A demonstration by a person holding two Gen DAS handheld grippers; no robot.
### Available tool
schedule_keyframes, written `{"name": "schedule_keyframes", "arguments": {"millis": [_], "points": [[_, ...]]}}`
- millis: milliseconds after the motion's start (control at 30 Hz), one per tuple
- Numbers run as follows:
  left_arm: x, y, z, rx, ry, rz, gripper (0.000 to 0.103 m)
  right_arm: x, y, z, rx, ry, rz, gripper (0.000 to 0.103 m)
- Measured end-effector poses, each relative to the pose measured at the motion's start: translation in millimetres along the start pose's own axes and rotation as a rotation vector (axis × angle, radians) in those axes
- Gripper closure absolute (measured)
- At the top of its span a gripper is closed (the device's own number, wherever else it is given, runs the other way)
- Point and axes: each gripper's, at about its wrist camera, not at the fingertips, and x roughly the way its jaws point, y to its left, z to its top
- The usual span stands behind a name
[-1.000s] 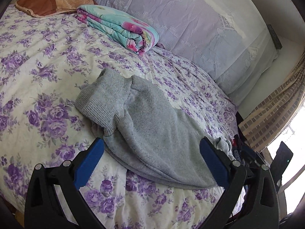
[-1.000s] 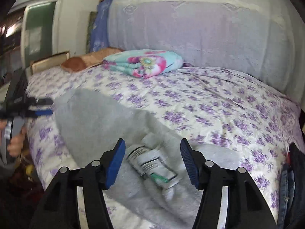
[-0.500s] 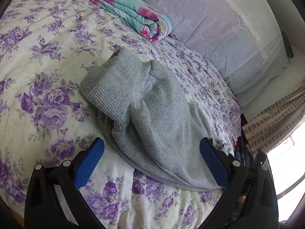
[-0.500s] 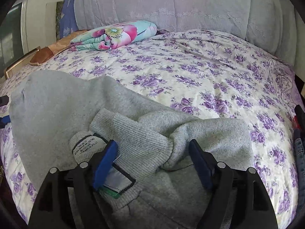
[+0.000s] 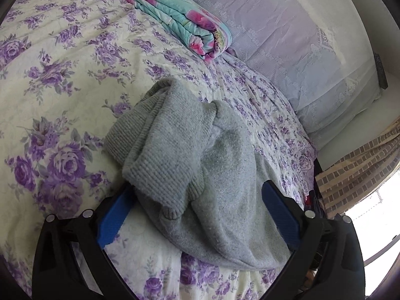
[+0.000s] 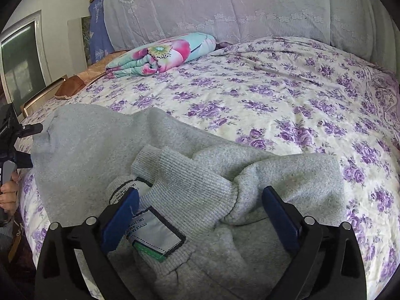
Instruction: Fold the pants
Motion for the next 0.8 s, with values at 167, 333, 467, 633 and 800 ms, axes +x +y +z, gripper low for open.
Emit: {"name": "schedule_keyframes", "arguments": {"millis": [167, 333, 467, 633, 800], "points": [[7.8, -0.4, 6.9, -0.017, -0.011, 0.051, 0.005, 0.8, -2.1, 0.2, 0.008, 0.000, 0.012, 0.004], [21.3, -7.8, 13.0, 0.044, -0.052, 0.098, 0.006, 0.9, -2.7, 0.3, 0.009, -0.001, 0.014, 0.004], [11.0, 6.7, 12.9, -0.009, -0.077, 0.093, 0.048, 0.7, -3.1, 0.0, 0.009, -0.002, 0.015, 0.004], [4.0, 15.2, 13.6, -0.045, -0.078, 0.047, 0.059, -0.5, -4.2, -0.1, 0.013, -0.010, 0.019, 0.004], [5.9, 13.4, 14.0, -0.041, -0.068, 0.044, 0.058, -44.0, -7.6, 2.3, 0.053, -0.195, 0.045, 0.004]]}}
